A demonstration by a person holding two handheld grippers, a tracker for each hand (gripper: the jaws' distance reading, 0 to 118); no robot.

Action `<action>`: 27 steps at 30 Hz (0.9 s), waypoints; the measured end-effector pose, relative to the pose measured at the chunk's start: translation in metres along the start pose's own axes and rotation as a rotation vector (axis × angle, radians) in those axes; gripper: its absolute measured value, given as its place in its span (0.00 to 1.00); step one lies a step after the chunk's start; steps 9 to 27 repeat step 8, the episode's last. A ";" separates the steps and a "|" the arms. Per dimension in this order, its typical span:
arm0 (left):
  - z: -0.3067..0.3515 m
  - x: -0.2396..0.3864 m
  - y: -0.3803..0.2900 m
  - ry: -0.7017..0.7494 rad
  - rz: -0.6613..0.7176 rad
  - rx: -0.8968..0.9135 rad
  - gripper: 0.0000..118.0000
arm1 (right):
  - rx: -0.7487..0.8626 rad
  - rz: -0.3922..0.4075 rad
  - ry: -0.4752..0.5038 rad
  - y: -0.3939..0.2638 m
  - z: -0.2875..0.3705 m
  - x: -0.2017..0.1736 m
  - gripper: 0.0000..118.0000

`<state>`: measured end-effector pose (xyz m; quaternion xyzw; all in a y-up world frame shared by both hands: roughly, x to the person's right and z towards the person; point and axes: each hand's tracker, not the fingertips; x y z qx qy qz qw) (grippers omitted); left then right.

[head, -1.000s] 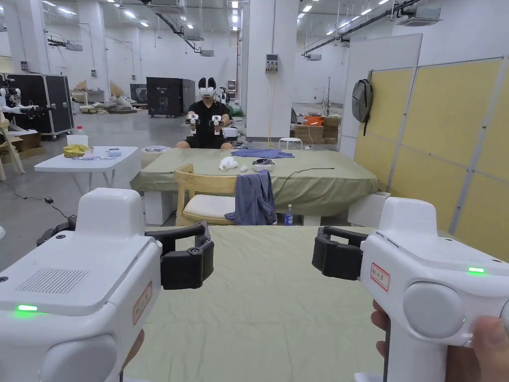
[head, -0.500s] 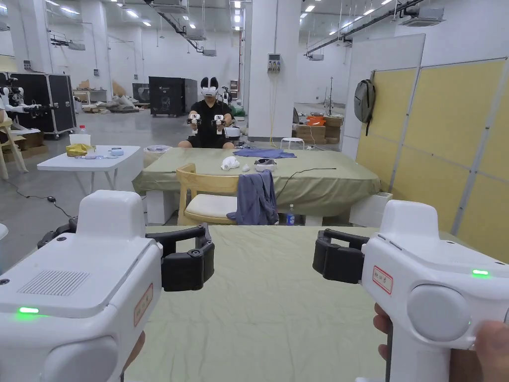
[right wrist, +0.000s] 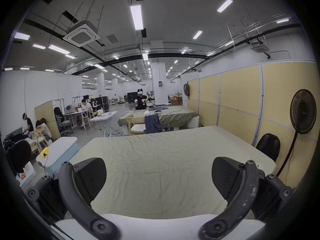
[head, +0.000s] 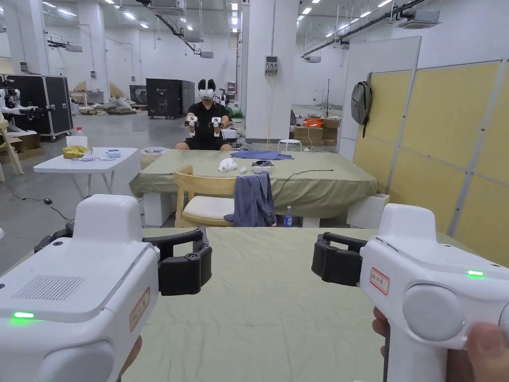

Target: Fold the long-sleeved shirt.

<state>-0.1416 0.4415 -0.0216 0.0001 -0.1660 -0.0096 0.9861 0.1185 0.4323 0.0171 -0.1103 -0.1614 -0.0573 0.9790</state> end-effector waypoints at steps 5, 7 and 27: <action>-0.001 0.001 -0.001 -0.003 0.000 -0.004 1.00 | 0.023 0.045 -0.017 -0.003 0.003 -0.006 1.00; -0.001 0.000 -0.001 -0.002 0.000 -0.005 1.00 | 0.032 0.052 -0.010 -0.004 0.002 -0.007 1.00; -0.001 0.000 -0.002 -0.003 0.000 -0.007 1.00 | 0.037 0.053 0.002 -0.004 0.002 -0.007 1.00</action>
